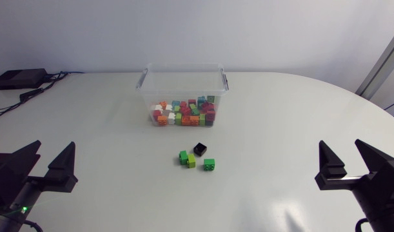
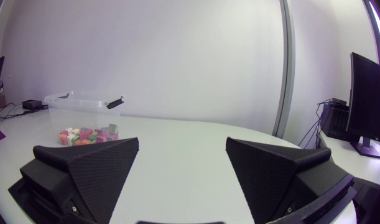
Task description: Place the duplo bricks in the container
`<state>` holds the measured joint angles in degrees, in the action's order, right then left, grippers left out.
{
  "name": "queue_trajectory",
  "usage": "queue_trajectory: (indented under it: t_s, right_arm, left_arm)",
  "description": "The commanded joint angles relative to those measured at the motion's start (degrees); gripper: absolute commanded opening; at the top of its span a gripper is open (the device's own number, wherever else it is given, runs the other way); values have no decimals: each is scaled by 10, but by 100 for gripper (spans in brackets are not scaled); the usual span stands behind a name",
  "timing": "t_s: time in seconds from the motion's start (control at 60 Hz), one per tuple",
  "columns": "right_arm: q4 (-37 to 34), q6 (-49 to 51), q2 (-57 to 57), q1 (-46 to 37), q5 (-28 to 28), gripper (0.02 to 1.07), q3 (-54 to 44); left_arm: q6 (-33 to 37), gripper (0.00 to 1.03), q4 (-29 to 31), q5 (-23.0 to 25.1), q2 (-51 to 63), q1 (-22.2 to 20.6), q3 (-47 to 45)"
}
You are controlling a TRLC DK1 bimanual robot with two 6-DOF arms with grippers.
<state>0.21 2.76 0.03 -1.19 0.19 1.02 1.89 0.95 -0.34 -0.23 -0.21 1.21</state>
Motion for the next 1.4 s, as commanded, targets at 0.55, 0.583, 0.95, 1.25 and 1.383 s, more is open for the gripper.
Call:
queue_trajectory:
  t_s: [0.55,0.583,0.95,1.25,1.383]
  right_arm:
    - [0,-8,95,41,-4,103,77]
    - [-1,-8,133,46,-4,103,99]
    - [-49,-43,367,101,2,103,235]
    - [-149,-43,469,153,12,103,288]
    - [-193,-13,524,195,10,103,317]
  left_arm:
    - [-15,99,-13,-3,155,-43,115]
    - [-15,99,-17,-3,182,-51,129]
    - [0,97,-30,-3,556,-160,300]
    - [133,96,-2,-33,811,-226,427]
    - [213,97,18,-35,881,-249,469]
